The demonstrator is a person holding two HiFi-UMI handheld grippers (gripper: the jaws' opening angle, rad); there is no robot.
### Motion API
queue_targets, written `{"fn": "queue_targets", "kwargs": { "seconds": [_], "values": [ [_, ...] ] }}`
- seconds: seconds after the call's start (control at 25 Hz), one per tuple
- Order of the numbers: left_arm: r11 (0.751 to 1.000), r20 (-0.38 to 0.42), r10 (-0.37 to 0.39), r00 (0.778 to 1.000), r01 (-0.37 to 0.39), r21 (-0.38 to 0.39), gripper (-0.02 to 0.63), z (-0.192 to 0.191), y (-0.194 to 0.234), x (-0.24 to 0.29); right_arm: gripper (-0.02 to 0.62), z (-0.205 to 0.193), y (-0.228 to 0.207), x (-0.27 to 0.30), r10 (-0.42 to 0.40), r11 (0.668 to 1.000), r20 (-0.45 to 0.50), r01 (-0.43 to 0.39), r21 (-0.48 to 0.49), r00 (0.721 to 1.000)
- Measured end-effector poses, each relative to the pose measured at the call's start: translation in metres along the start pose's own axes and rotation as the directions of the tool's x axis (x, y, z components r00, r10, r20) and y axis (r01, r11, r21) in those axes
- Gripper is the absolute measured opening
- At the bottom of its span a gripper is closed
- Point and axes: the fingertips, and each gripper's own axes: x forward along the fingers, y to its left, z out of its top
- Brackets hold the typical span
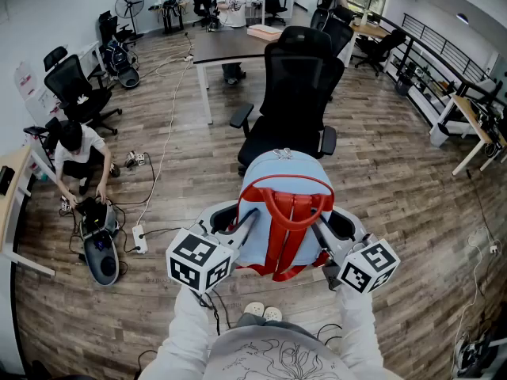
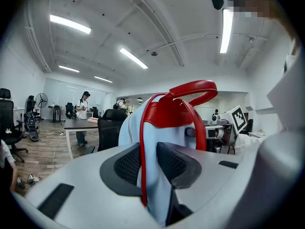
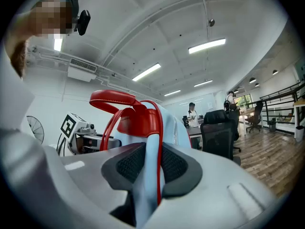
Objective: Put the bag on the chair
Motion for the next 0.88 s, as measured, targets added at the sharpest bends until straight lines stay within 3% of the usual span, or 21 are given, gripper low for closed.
{"fn": "queue_targets", "kwargs": {
  "seconds": [0.88],
  "values": [
    [0.999,-0.008,-0.033,0.999,0.033,0.023,0.104,-0.002,0.042,0.012,0.114,-0.009,-0.01,0.042,-0.036,0.999,0.01,0.036,0.002,0.999]
  ]
}}
